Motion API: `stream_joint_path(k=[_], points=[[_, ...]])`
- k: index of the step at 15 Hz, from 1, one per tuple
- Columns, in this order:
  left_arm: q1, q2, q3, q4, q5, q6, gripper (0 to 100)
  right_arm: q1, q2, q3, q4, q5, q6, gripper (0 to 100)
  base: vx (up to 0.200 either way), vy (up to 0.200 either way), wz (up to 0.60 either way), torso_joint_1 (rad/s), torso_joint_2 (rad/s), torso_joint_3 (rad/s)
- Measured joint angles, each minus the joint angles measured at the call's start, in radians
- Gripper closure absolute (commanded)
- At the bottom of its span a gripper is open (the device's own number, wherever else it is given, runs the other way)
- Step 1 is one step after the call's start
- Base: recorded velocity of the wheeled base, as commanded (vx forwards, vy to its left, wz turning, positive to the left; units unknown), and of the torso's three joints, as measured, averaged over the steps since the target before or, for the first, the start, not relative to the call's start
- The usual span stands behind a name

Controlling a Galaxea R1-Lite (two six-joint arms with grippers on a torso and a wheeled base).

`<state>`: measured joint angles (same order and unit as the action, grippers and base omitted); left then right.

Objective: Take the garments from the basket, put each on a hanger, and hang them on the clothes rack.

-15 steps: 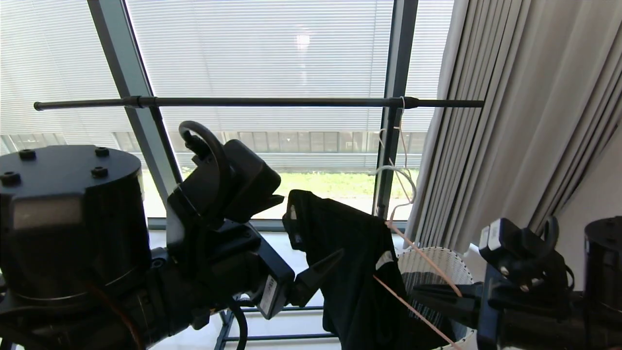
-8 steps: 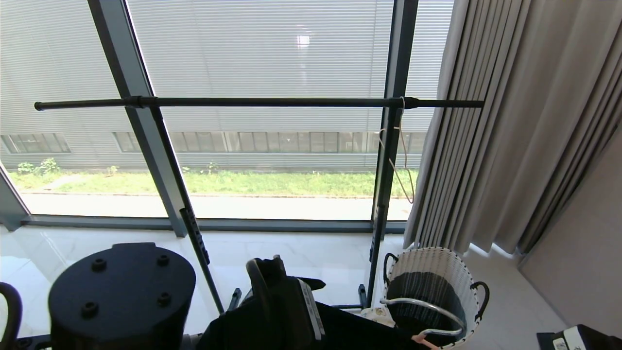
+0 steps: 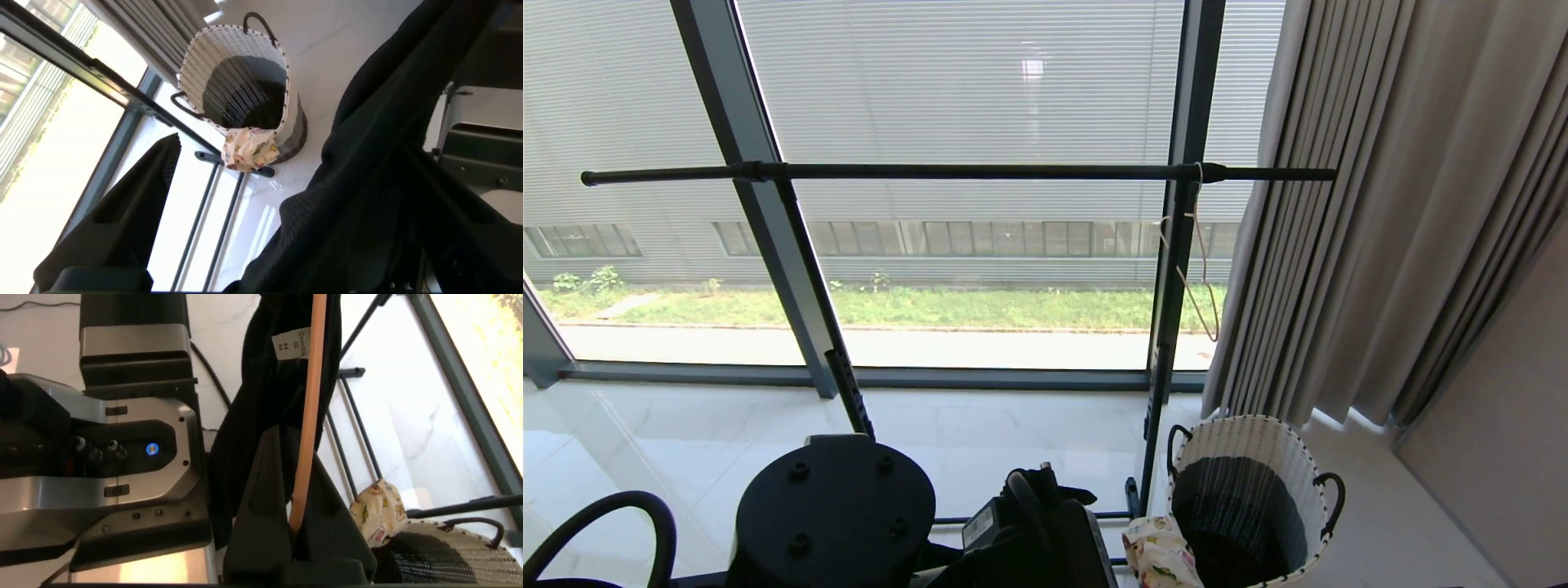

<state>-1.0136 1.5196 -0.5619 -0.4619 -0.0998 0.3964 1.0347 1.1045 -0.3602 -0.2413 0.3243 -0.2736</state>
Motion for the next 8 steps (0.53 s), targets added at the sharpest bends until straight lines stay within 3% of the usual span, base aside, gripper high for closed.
stream_joint_path(k=[3,4,8], points=[[0.0,0.005,0.013,-0.001,0.0,0.0,0,0.003,0.003,-0.001,0.0,0.0,-0.005,100,0.0,0.0,0.0,0.0,0.0,0.0],[0.0,0.006,0.013,-0.001,0.0,0.0,100,0.008,0.004,-0.003,0.0,0.0,-0.005,100,0.0,0.0,0.0,0.0,0.0,0.0],[0.0,0.009,0.016,-0.001,0.001,0.0,100,0.033,0.008,-0.006,0.0,-0.001,-0.005,100,0.0,0.0,0.0,0.0,0.0,0.0]])
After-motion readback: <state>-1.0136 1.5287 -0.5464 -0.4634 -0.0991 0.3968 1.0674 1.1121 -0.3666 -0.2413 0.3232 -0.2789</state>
